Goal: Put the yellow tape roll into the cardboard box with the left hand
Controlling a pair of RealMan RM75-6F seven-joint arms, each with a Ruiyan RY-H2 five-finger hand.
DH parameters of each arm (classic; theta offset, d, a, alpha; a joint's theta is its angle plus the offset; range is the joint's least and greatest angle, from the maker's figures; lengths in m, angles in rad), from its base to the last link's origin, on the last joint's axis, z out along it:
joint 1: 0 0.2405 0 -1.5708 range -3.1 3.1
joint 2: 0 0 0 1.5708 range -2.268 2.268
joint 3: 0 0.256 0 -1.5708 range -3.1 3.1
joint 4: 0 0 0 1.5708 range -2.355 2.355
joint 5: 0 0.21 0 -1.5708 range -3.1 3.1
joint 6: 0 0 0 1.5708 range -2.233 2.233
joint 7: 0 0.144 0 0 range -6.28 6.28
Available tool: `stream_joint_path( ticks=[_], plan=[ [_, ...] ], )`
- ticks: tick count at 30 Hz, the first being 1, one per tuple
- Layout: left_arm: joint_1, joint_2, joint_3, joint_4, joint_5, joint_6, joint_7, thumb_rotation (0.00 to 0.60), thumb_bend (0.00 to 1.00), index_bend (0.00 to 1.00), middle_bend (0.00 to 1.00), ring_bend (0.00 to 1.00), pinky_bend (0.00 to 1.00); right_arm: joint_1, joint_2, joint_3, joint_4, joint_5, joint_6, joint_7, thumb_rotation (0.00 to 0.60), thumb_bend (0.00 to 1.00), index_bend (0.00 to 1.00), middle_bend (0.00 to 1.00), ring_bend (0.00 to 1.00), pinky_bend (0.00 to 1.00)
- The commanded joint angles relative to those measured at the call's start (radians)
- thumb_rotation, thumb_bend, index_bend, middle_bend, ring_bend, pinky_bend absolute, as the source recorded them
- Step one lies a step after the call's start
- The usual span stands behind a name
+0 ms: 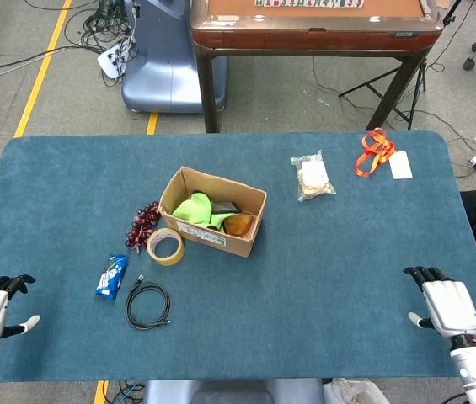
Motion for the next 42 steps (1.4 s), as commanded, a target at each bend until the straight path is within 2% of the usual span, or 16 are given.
stream_joint_path(
  ticks=[1, 13, 19, 23, 25, 27, 29, 32, 35, 37, 38, 40, 42],
  plan=[
    [0.0, 0.002, -0.002, 0.002, 0.0, 0.002, -0.004, 0.6, 0.08, 0.34, 0.47, 0.32, 0.56, 0.001, -0.004, -0.002, 0.005, 0.006, -0.005, -0.007, 0.6, 0.05, 0.26, 0.28, 0.22, 0.52],
    [-0.001, 0.005, 0.006, -0.008, 0.034, 0.014, -0.018, 0.6, 0.08, 0.33, 0.47, 0.32, 0.56, 0.005, -0.004, 0.004, 0.001, 0.009, 0.002, -0.01, 0.6, 0.05, 0.26, 0.28, 0.22, 0.52],
    [-0.015, -0.001, 0.012, -0.04, 0.088, 0.023, -0.044, 0.6, 0.08, 0.32, 0.44, 0.31, 0.48, -0.002, 0.013, 0.011, -0.021, -0.005, 0.036, -0.014, 0.6, 0.05, 0.26, 0.28, 0.22, 0.52],
    [-0.051, 0.008, 0.026, -0.085, 0.124, -0.03, -0.088, 0.6, 0.08, 0.32, 0.4, 0.3, 0.45, -0.017, 0.035, 0.012, -0.052, -0.012, 0.07, -0.023, 0.6, 0.05, 0.26, 0.28, 0.22, 0.52],
    [-0.073, 0.015, 0.035, -0.104, 0.139, -0.066, -0.117, 0.6, 0.08, 0.33, 0.35, 0.27, 0.44, -0.024, 0.043, 0.013, -0.065, -0.019, 0.088, -0.028, 0.6, 0.05, 0.26, 0.28, 0.22, 0.52],
    [-0.1, 0.016, 0.041, -0.116, 0.158, -0.103, -0.147, 0.6, 0.08, 0.34, 0.25, 0.21, 0.4, -0.03, 0.051, 0.014, -0.076, -0.029, 0.106, -0.031, 0.6, 0.05, 0.26, 0.28, 0.22, 0.52],
    [-0.123, 0.003, 0.039, -0.111, 0.175, -0.122, -0.183, 0.6, 0.08, 0.35, 0.2, 0.16, 0.37, -0.034, 0.056, 0.016, -0.083, -0.034, 0.117, -0.029, 0.6, 0.05, 0.26, 0.29, 0.22, 0.52],
    [-0.167, -0.022, 0.031, -0.096, 0.176, -0.172, -0.262, 0.6, 0.08, 0.37, 0.19, 0.15, 0.36, -0.038, 0.063, 0.019, -0.086, -0.036, 0.127, -0.022, 0.6, 0.05, 0.26, 0.29, 0.22, 0.52],
    [-0.2, -0.047, 0.015, -0.074, 0.166, -0.205, -0.256, 0.6, 0.08, 0.38, 0.19, 0.15, 0.36, -0.04, 0.067, 0.021, -0.087, -0.037, 0.129, -0.017, 0.6, 0.05, 0.26, 0.29, 0.22, 0.52],
    [-0.22, -0.07, -0.001, -0.065, 0.157, -0.22, -0.215, 0.6, 0.08, 0.39, 0.22, 0.17, 0.38, -0.041, 0.07, 0.022, -0.089, -0.04, 0.132, -0.015, 0.6, 0.05, 0.26, 0.29, 0.22, 0.52],
    [-0.231, -0.085, -0.014, -0.057, 0.157, -0.218, -0.191, 0.6, 0.08, 0.4, 0.28, 0.23, 0.43, -0.042, 0.072, 0.023, -0.09, -0.041, 0.135, -0.013, 0.6, 0.05, 0.26, 0.29, 0.22, 0.52],
    [-0.248, -0.11, -0.03, -0.039, 0.163, -0.213, -0.162, 0.6, 0.08, 0.42, 0.46, 0.4, 0.58, -0.043, 0.074, 0.024, -0.091, -0.043, 0.138, -0.01, 0.6, 0.05, 0.26, 0.29, 0.22, 0.52],
    [-0.268, -0.129, -0.044, -0.022, 0.167, -0.217, -0.137, 0.6, 0.08, 0.45, 0.67, 0.63, 0.79, -0.044, 0.076, 0.024, -0.092, -0.046, 0.14, -0.008, 0.6, 0.05, 0.26, 0.29, 0.22, 0.52]
  ],
)
